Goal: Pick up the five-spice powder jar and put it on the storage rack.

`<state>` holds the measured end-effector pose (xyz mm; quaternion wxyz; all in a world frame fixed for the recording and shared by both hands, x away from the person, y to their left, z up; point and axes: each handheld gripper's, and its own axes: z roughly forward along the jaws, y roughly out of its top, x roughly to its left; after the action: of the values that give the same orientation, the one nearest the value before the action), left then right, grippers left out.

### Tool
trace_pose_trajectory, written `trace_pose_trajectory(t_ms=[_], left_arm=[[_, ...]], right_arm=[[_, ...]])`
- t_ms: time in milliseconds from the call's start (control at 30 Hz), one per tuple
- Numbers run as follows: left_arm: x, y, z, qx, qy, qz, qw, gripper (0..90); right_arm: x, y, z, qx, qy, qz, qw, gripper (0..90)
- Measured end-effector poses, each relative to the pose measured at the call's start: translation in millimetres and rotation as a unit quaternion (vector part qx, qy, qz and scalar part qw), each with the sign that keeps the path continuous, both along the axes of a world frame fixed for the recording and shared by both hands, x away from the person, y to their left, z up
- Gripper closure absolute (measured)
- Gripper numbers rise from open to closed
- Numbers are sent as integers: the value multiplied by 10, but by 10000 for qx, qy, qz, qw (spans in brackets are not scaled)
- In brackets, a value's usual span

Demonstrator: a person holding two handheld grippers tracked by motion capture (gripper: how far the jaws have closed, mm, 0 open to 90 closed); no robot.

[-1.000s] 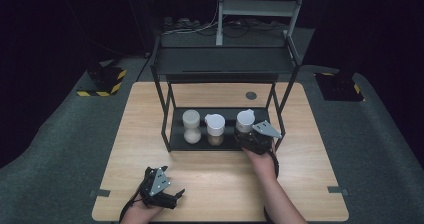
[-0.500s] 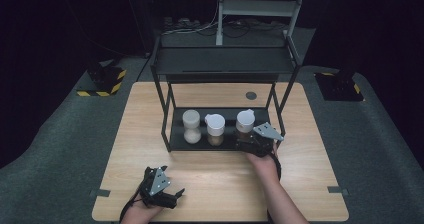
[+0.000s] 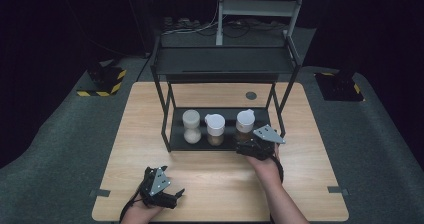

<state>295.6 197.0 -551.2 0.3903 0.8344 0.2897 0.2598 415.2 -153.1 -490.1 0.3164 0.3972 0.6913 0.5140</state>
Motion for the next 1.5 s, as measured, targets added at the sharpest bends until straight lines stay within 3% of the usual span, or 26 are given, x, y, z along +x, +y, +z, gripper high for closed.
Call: trace_pose_trajectory(t_ms=[133,500,800,1100,1500], left_arm=[[-10,-9,-2,34,-36,-19,10000,13],[-10,-5,-2,-12,75,-1,10000,13],[-13,-16,-4,60,48,-1,10000,13],[-15,-18,-5,68,42,0,10000,13],[-18,-24,-7,82,38,-9,10000,13]], right_arm=[[-62,-5,30,-62,-109,-8,9999,0],[-253,-39,95,-107,-125,1,9999,0],[-464,-170,143,-177,-189,21,9997,0],[-640,-281,48,-282,-190,25,9994,0],[-901,-404,-202,-589,-49,10,9982,0]])
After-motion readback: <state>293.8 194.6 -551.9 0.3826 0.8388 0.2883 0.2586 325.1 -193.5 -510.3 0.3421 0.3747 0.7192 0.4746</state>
